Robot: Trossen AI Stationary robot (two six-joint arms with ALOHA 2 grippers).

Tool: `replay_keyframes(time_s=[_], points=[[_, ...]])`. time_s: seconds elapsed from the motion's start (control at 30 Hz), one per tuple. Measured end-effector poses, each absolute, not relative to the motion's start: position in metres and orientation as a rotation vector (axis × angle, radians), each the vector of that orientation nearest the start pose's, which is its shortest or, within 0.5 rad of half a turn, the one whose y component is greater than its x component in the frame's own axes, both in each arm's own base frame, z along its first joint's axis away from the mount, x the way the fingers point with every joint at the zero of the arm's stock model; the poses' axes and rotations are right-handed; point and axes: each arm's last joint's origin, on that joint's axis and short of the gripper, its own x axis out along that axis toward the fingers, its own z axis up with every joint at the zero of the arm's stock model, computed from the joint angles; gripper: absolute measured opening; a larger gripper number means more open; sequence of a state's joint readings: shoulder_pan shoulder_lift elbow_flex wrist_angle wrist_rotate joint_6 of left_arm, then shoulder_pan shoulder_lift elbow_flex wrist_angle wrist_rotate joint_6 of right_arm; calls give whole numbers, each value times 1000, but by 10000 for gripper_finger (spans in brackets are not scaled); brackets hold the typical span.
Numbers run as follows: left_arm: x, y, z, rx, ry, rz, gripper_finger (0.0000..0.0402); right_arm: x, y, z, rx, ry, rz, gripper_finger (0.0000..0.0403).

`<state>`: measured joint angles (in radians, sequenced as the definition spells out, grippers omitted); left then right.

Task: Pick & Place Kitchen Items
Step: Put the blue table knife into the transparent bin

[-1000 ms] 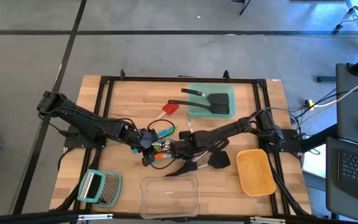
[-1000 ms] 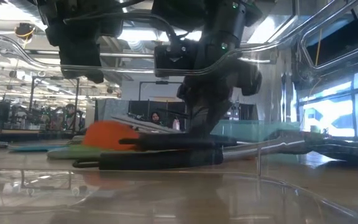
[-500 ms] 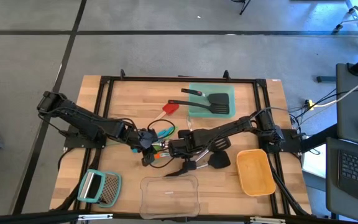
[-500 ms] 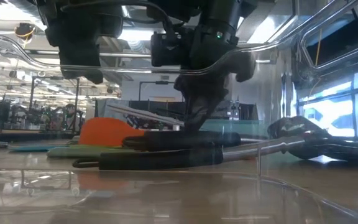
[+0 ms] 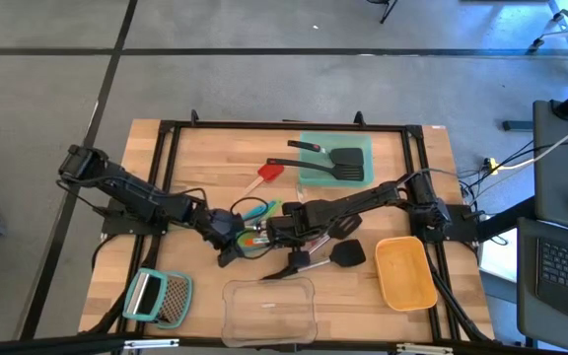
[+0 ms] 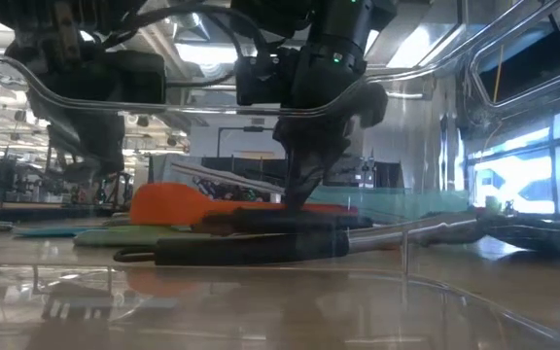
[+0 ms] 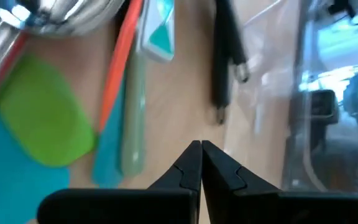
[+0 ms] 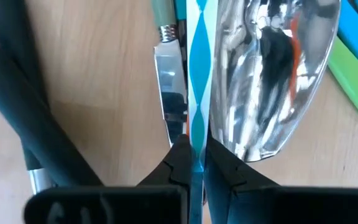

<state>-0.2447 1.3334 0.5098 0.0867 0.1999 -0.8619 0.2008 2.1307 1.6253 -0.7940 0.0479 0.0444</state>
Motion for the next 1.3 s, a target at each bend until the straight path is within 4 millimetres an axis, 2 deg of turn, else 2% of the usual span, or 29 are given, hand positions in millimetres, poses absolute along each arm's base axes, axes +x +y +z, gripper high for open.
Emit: replay_keyframes(time_s=[0.3,0.47,0.83,1.07,1.3], points=[[237,-41,152,-815,836,60,2,422,86,169,-123,1275,106,18],[244,-32,138,-847,883,71,1,423,86,168,-122,1274,105,18],[256,-34,113,-907,923,47,1,422,86,168,-89,1280,91,18],[257,-33,119,-899,869,58,1,422,86,171,-75,1276,82,18],[255,-30,137,-878,767,100,3,418,85,187,-50,1243,69,18]])
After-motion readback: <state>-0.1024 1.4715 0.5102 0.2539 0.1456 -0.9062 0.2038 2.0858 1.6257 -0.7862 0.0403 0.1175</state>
